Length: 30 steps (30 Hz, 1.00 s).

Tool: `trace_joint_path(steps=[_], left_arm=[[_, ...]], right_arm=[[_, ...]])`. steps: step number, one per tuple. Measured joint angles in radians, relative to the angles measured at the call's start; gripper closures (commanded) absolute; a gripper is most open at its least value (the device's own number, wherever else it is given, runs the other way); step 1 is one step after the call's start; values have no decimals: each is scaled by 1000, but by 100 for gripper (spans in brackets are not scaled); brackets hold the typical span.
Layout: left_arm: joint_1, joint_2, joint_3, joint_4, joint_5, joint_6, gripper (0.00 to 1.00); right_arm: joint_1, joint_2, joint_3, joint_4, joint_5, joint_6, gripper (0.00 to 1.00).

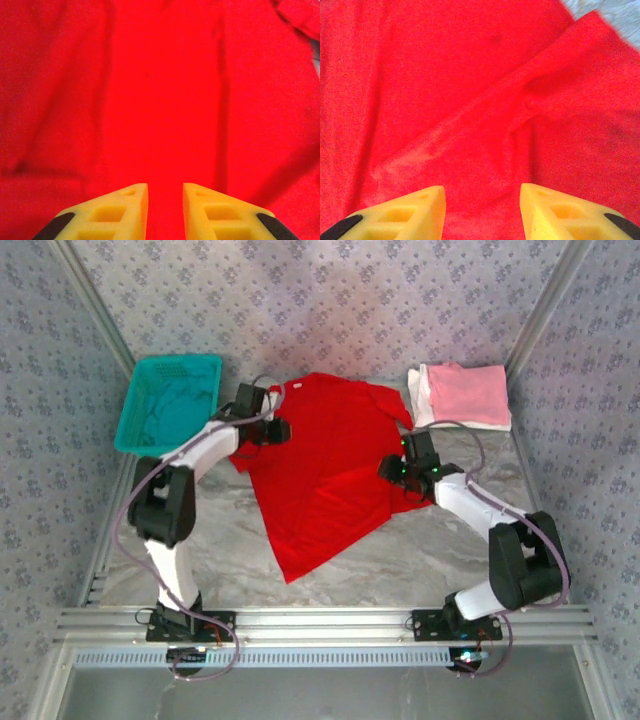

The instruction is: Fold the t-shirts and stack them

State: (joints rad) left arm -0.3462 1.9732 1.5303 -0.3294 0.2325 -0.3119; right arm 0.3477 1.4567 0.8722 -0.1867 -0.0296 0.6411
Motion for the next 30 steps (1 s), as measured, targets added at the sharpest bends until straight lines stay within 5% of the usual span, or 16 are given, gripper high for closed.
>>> trace_joint_path(steps=[6,12,24,30], left_arm=[[20,252,255,-91,15,38,75],[35,285,226,-98,39,24,74],[55,-62,-417,195,71,-110,75],[-121,-240,-669,267,46,-225,83]], right_arm=[[68,23,-63,13,-15,41,59],[89,85,-64,48,-40,52,59],[-13,106,-158,101,-122,89,62],[-209,-37,-257,1,-124,84,62]])
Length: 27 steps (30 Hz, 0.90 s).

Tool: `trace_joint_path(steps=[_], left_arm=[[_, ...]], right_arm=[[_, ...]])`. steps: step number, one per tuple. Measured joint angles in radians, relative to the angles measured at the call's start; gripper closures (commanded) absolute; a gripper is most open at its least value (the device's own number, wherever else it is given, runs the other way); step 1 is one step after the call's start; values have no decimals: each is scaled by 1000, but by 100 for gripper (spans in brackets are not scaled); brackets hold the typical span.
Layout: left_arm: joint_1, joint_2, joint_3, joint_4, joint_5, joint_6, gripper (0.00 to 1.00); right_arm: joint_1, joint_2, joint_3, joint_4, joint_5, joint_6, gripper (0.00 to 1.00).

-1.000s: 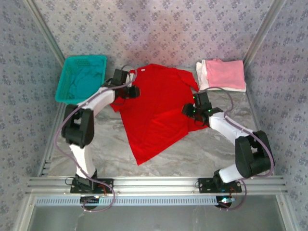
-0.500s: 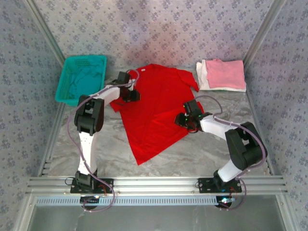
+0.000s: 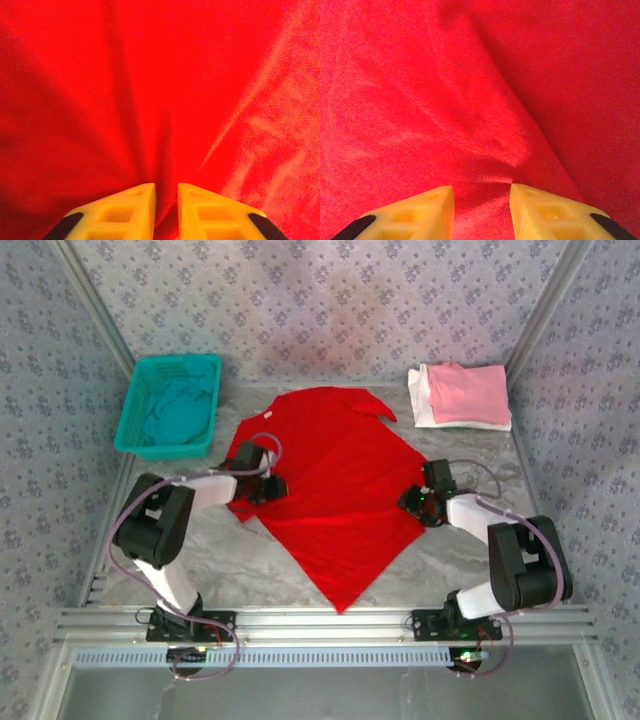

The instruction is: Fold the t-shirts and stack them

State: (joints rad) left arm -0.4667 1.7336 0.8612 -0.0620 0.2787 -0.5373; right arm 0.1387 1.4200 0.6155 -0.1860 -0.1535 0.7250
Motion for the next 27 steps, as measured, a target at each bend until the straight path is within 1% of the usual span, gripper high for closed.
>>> trace_joint_path(steps=[2,4,6,9,11,13,16,19,22,24,27], left_arm=[[-94,-54,-62,10,-14,-53,83],[-179,-129,-125,-16,-33,-103,82],[-225,-200,-157,-87,-55,-132,78],[-227,-286,-130,-192,-97,-127,77],[-196,-296,-54,-239,-115,-90,77],[-139,-277,45,-249,-119,-45,76],[-43,-178,205,-233,-110,31,76],[15,1,399,-234,-113,114,76],[34,216,630,-272,-102,188,76],[37,338,756,-288,-80,223,76],[44,444,837,-326,-55,250,76]], right_arm=[[-64,-14,0,-35,10,-15,62],[-119,-14,1,-51,15,-33,63],[-159,-6,14,-64,18,-45,62],[-207,32,53,-71,27,-63,61],[-228,56,86,-73,35,-80,60],[-237,64,123,-71,41,-94,59],[-212,65,196,-87,52,-119,57],[-143,64,288,-106,80,-149,56],[-102,48,301,-104,79,-150,55],[-104,41,280,-106,74,-143,55],[-108,40,235,-120,71,-131,55]])
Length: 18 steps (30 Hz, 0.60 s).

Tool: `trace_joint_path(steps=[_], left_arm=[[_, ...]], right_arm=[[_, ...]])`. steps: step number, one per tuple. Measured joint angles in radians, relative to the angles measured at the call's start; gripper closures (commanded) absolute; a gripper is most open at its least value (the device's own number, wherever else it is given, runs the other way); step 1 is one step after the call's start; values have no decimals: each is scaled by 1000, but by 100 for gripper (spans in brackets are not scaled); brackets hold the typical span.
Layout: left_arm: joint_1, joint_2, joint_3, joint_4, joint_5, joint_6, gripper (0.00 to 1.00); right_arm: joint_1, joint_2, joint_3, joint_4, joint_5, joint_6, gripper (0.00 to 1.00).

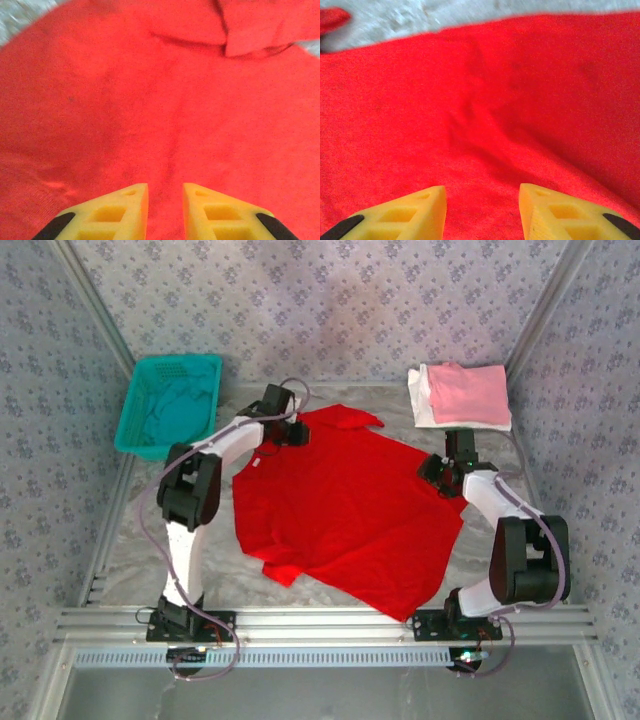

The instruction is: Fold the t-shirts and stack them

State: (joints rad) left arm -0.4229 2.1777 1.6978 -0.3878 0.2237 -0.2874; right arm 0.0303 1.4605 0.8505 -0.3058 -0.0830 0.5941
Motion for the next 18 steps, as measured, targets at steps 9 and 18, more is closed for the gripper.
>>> trace_joint_path(steps=[9,18], left_arm=[[101,-18,-176,80,87,-44,74],[181,-270,-558,185,61,-145,72]], right_arm=[[-43,45,-64,-15,-37,11,55],[-62,293,126,34,-82,-18,54]])
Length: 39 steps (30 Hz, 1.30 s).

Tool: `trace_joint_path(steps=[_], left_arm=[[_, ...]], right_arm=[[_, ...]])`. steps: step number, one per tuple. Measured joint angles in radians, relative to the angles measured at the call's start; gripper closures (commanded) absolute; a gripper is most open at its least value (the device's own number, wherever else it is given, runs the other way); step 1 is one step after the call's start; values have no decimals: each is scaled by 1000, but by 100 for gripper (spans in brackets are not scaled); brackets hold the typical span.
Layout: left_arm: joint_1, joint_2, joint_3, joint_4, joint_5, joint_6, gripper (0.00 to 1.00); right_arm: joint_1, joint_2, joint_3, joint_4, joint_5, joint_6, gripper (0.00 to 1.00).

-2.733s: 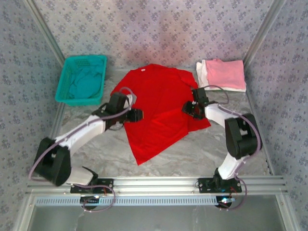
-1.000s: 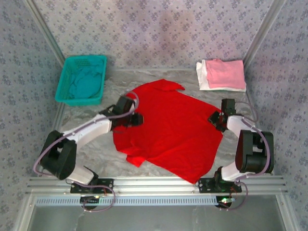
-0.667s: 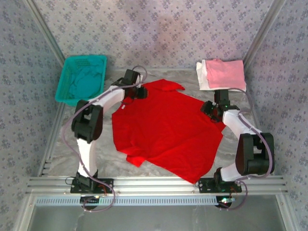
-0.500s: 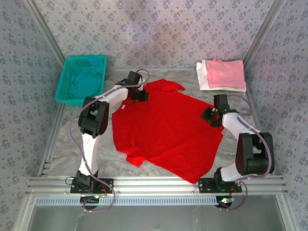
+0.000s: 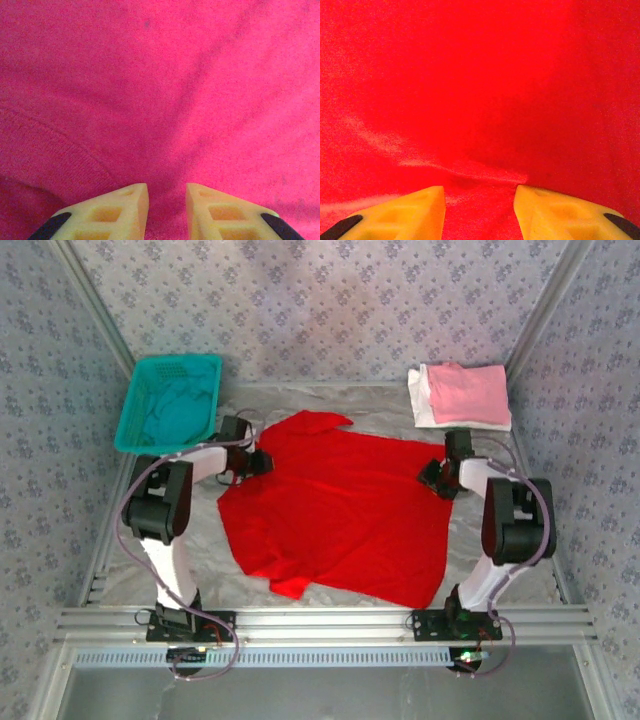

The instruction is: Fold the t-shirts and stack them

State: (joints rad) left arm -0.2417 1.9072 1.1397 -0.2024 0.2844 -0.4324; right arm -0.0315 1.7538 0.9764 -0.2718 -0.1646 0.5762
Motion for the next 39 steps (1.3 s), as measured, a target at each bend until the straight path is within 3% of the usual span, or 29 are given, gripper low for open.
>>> trace_joint_path(steps=[9,16,23,29,34,39], left_arm=[[-18,-179,-138,-80,-76,-32,68],[-68,-173,87,-183,-141,53,54],[-161,36,514,-240,-169,174,48],[-196,282,758,-381,-231,276,37],[-198,432,904,-496,-279,346,37],[-198,539,1071,-583,-302,383,38]], right_arm=[[-8,140,174,21,-12,-8,54],[-11,109,122,69,-22,11,54],[-9,58,103,43,-34,11,52],[34,-125,72,40,-26,-21,45],[134,-333,-26,147,8,-117,42],[169,-461,-203,289,51,-165,41]])
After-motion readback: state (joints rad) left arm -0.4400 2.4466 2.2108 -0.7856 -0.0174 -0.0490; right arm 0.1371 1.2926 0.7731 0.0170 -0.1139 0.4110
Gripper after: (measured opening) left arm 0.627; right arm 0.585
